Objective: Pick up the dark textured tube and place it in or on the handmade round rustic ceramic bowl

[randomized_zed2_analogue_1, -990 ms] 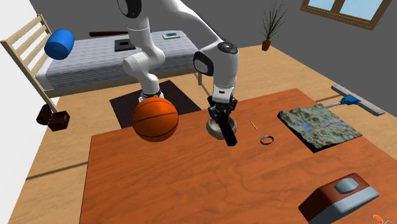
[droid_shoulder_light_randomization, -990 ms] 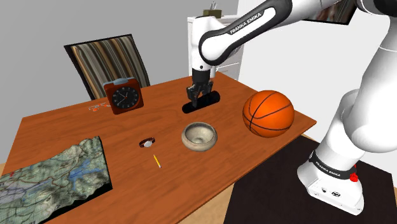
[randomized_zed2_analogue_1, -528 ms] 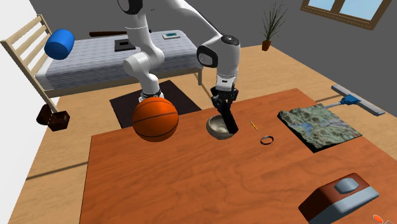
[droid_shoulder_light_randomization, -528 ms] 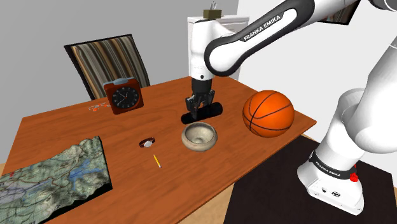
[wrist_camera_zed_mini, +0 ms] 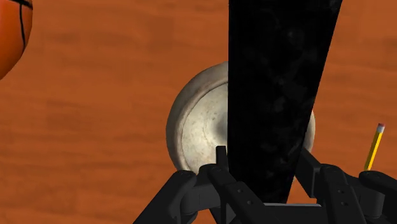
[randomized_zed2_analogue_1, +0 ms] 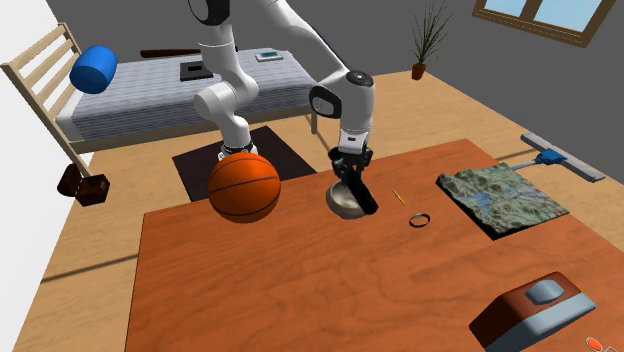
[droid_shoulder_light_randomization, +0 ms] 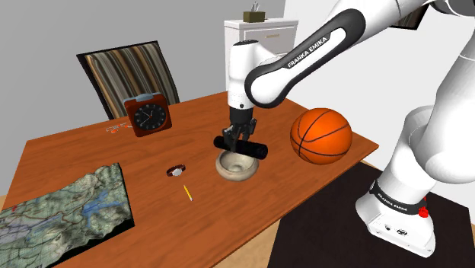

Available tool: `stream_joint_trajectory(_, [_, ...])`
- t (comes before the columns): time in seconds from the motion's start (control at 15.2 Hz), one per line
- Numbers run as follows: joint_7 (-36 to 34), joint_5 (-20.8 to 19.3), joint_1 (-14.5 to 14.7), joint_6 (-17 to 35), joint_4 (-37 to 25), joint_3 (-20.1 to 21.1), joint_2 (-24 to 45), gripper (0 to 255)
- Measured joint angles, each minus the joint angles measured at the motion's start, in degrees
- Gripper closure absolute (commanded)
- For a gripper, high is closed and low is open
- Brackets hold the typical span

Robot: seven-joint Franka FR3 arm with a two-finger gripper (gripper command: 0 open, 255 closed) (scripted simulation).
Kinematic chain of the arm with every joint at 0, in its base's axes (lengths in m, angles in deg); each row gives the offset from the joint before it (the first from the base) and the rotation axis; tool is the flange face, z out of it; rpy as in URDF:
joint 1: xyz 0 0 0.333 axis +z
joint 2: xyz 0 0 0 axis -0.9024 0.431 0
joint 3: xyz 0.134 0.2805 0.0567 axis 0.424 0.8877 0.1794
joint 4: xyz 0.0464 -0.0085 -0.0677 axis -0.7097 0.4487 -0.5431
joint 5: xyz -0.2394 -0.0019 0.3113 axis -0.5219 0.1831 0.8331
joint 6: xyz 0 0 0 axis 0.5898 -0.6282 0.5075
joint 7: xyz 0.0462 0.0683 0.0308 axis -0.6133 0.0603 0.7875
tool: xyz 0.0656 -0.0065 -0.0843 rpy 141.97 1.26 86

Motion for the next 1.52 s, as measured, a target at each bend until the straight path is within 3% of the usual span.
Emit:
stream_joint_trajectory(0.33, [-0.08,-0.31,0.02,3.55,0.99,-0.03,2.64,255])
stream_joint_trajectory(0.73, [-0.05,-0.33,0.02,3.96,1.12,-0.03,2.87,255])
stream_joint_trajectory(0.79, [-0.05,-0.33,0.01,3.96,1.13,-0.03,2.87,0])
stream_joint_trajectory(1.19, [-0.06,-0.33,0.01,3.97,1.13,-0.04,2.86,0])
stream_joint_trajectory(1.52, [0.35,0.17,-0.22,-2.56,-1.01,-0.16,-1.62,0])
